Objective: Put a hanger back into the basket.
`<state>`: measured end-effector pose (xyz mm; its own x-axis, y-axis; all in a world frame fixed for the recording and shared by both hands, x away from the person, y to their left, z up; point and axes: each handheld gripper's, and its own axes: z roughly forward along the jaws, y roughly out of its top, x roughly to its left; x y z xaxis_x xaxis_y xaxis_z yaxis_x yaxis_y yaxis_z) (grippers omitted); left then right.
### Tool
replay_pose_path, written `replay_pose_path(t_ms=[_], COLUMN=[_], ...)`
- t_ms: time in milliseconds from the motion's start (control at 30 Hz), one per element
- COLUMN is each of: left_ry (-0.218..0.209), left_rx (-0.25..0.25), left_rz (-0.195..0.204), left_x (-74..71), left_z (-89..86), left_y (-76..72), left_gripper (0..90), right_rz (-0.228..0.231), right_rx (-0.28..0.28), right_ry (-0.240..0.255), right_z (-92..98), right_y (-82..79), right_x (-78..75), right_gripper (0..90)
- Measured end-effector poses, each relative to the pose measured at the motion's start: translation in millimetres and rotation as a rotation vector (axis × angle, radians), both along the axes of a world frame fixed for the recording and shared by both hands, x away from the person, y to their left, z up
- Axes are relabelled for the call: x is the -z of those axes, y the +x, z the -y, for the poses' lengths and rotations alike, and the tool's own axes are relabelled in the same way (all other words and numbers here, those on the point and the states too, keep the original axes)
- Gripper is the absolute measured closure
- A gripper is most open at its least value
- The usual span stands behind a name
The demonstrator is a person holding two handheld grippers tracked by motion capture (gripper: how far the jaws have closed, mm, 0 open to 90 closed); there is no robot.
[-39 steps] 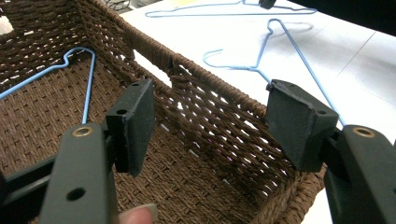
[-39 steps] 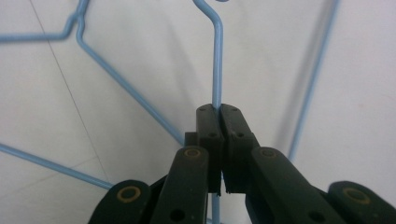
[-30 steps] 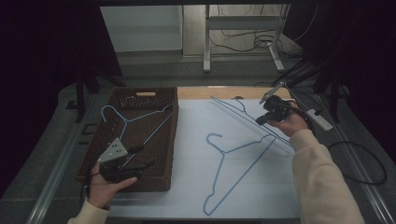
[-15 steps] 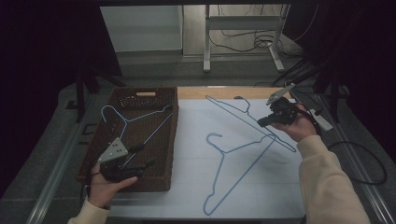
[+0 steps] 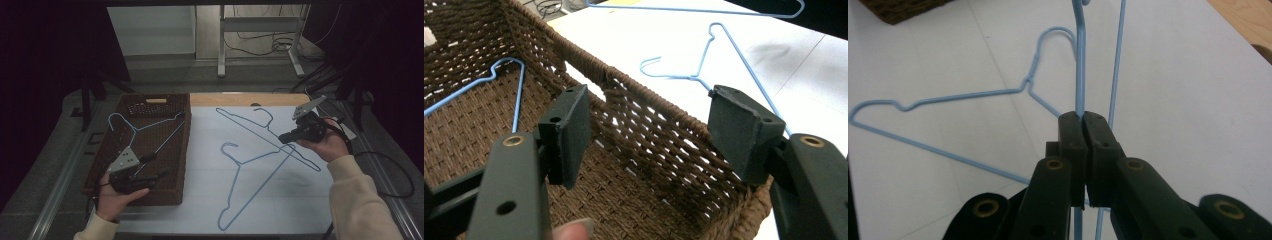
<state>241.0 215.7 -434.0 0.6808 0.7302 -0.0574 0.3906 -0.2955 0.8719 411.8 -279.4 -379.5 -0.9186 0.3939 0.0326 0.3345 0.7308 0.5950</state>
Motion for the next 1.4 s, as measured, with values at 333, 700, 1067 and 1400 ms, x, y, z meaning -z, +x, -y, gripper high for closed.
replay_pose_path(t_ms=[333,700,1067,1400], left_ry=[0.004,0.014,0.070,0.179], left_rx=[0.033,0.075,0.161,0.248], left_rz=[0.006,0.011,0.014,-0.029], left_x=[-6.5,-23.2,-48.1,-36.4], left_z=[13.5,36.5,80.0,121.0], left_y=[8.6,28.9,62.7,95.1], left_gripper=[34.7,34.9,34.9,34.5], right_rz=[-0.028,-0.044,-0.062,-0.075], right_rx=[-0.049,-0.085,-0.128,-0.150], right_ry=[0.033,0.053,0.065,0.061], right_z=[-0.7,-0.9,-0.6,-2.3], right_y=[-24.3,-37.5,-46.1,-47.9], right_x=[1.1,8.6,7.7,8.3], right_gripper=[88.2,88.1,88.1,88.1])
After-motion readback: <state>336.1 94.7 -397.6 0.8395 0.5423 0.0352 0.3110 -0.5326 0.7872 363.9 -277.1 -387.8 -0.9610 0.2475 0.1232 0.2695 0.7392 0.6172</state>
